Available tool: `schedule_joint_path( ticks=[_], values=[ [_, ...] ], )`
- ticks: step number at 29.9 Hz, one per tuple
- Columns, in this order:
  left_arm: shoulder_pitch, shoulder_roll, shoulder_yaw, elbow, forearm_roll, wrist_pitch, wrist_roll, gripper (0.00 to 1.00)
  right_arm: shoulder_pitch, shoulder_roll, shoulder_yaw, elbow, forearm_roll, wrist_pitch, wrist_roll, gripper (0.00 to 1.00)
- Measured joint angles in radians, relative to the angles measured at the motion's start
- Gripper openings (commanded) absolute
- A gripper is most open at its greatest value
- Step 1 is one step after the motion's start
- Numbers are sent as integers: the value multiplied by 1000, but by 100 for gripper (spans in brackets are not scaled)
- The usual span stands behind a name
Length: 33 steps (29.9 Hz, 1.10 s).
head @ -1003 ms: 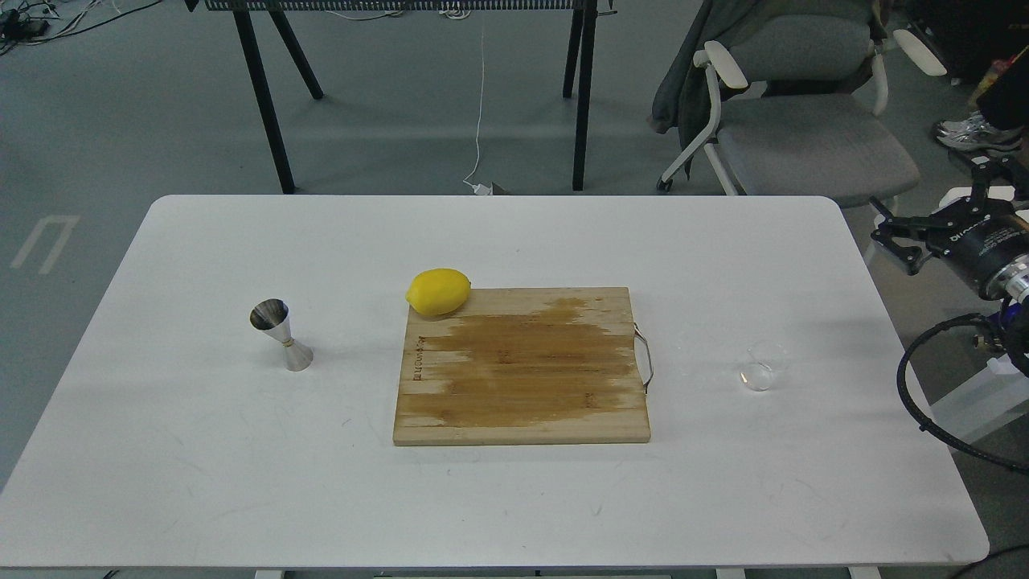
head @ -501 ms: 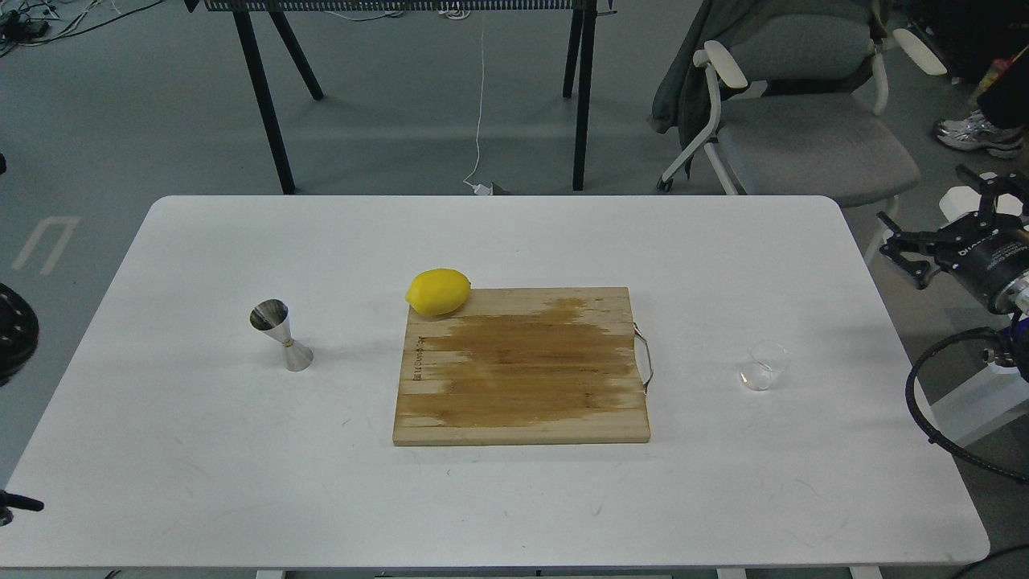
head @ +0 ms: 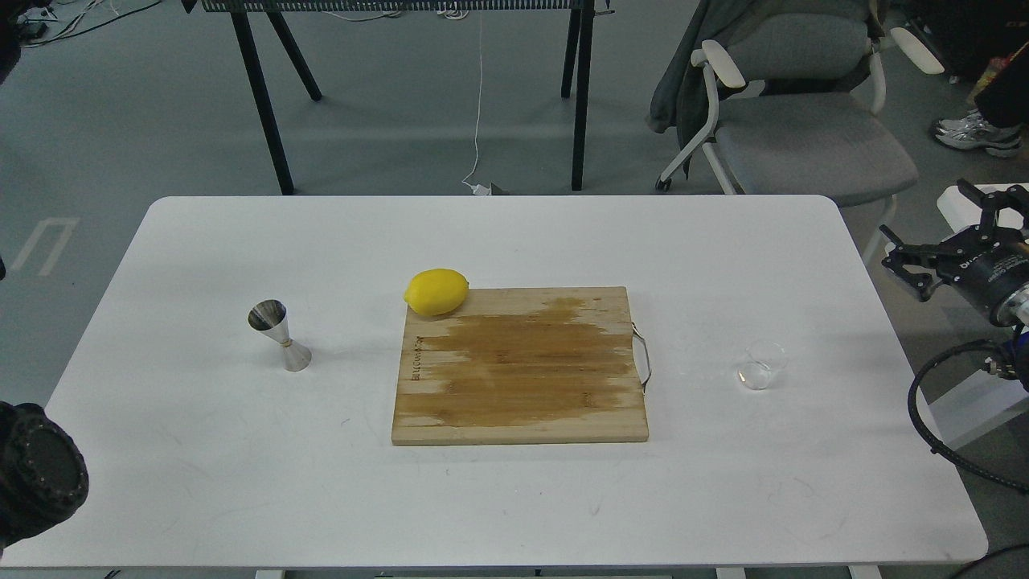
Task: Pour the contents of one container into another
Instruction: 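Move the left gripper toward the steel jigger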
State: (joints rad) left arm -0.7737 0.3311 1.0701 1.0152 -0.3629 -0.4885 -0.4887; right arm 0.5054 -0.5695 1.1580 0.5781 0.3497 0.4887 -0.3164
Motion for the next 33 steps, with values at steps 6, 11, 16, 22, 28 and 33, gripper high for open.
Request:
schedule_joint_path(
  ticks=[6, 11, 16, 22, 28, 33],
  values=[
    [78, 159, 112, -120, -103, 0, 0, 100, -12, -4, 3, -7, 0, 0, 0, 100],
    [148, 156, 124, -80, -135, 0, 0, 100, -19, -4, 5, -8, 0, 0, 0, 100],
    [248, 70, 146, 51, -137, 0, 0, 100, -21, -4, 4, -17, 0, 0, 0, 100],
    [377, -23, 156, 143, -137, 19, 0, 100, -31, -4, 4, -30, 0, 0, 0, 100],
    [511, -28, 204, 156, -137, 255, 0, 100, -34, -4, 4, -33, 0, 0, 0, 100],
    [620, -23, 207, 242, -164, 355, 0, 100, -35, -4, 3, -34, 0, 0, 0, 100]
  ],
)
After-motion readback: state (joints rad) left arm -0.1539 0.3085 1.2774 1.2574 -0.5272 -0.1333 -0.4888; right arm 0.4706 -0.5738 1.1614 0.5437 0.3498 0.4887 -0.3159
